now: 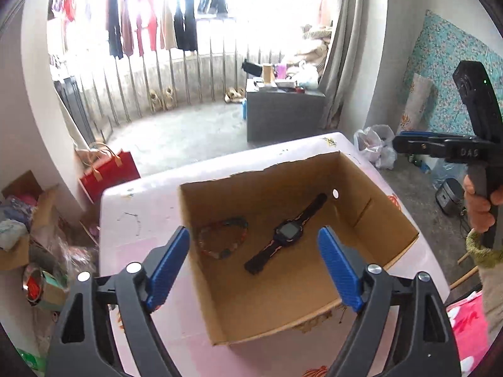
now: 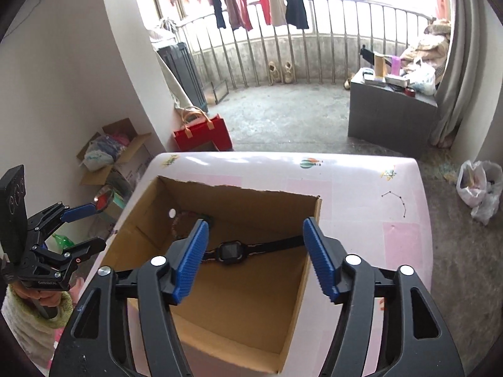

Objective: Organize jewelry
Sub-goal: 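Withdraw the right tool from the box toward the gold charms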

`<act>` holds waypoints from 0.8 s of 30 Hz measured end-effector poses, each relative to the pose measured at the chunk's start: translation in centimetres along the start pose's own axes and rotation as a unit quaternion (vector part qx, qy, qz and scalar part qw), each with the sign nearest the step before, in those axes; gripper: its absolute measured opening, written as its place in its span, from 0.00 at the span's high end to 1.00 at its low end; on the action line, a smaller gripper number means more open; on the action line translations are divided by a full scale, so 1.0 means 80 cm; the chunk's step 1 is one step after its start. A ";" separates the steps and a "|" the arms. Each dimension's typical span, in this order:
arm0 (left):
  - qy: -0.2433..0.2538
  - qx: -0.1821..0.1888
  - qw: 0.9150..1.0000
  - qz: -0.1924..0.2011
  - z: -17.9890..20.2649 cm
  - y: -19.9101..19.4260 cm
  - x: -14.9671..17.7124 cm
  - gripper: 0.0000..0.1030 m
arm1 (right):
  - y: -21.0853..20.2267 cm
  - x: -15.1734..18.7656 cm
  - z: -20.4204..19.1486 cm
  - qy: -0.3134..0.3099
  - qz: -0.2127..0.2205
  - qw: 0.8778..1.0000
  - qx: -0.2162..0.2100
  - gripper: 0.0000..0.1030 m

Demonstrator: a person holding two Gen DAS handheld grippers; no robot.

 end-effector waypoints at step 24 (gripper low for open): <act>-0.098 0.033 0.992 -0.068 0.096 0.042 0.206 0.26 | 0.059 0.245 -0.039 0.079 -0.060 0.993 0.069 0.08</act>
Point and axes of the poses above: each gripper's, at about its wrist camera, not at the fingertips, and y roughly the way its jaws point, z to its right, x to its underside, the point moved 2 cm from there along y, roughly the way its jaws point, and after that the axes turned 8 degrees about y, right-handed, at the moved point
